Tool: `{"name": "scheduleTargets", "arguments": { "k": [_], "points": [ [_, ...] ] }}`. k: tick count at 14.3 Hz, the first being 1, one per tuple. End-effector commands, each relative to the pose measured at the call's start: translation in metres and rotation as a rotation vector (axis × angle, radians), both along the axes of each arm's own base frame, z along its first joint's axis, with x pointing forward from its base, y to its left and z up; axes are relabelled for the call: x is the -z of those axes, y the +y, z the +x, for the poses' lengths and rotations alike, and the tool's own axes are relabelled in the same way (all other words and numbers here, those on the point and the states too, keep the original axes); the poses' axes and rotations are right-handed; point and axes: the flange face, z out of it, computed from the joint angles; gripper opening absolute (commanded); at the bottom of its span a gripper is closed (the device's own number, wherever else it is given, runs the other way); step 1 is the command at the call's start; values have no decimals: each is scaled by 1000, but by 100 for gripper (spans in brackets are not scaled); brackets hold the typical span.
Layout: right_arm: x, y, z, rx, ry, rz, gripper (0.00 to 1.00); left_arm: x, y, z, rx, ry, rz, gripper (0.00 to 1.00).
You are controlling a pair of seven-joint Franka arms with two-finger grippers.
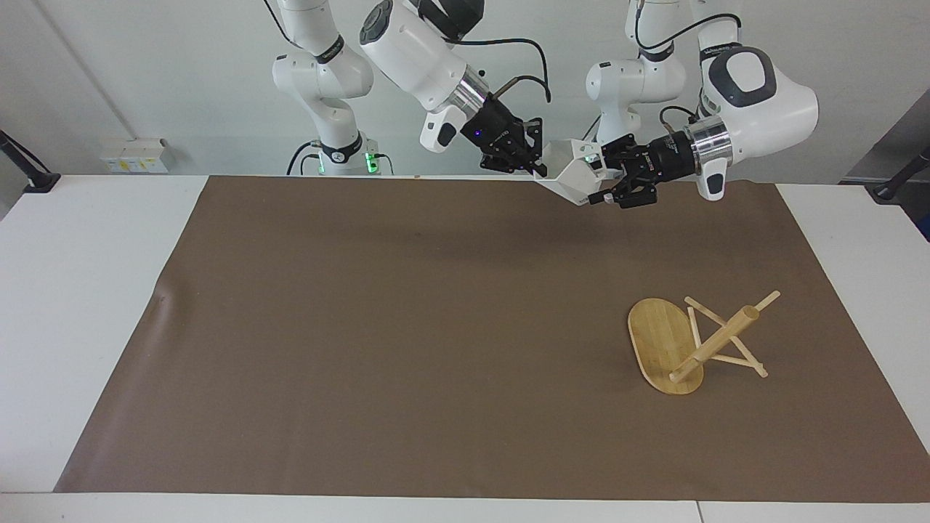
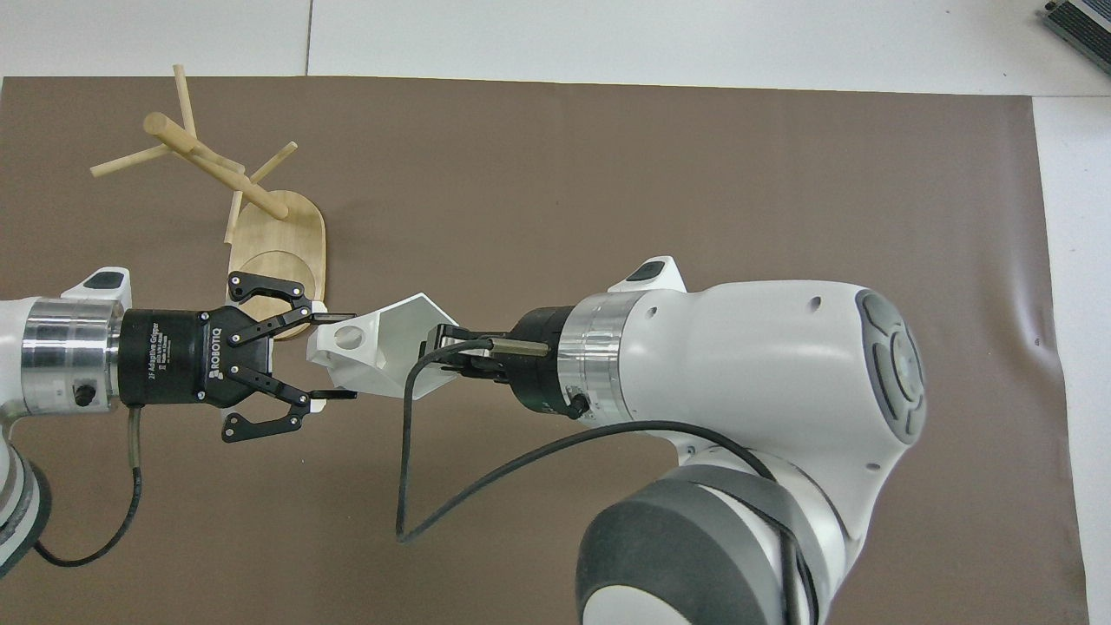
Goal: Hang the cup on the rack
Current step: 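Close the left gripper on the cup held by the right gripper, then open the right gripper and withdraw it while the left gripper holds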
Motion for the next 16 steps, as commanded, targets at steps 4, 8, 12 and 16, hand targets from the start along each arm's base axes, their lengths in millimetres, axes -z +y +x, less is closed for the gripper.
{"name": "scheduleTargets", "arguments": {
  "k": [4, 8, 12, 16],
  "points": [
    [0, -9, 8, -31, -45, 3, 100, -3, 3, -8, 40, -6, 32, 0],
    [-2, -20, 15, -42, -81, -1, 100, 1, 14, -12, 54, 29, 77, 0],
    [-5, -49, 34, 14, -109, -22, 100, 13, 58, -17, -53, 194, 195, 0],
    [-3, -104, 61, 53, -205, -204, 100, 21, 73, -17, -160, 264, 251, 0]
  ]
}}
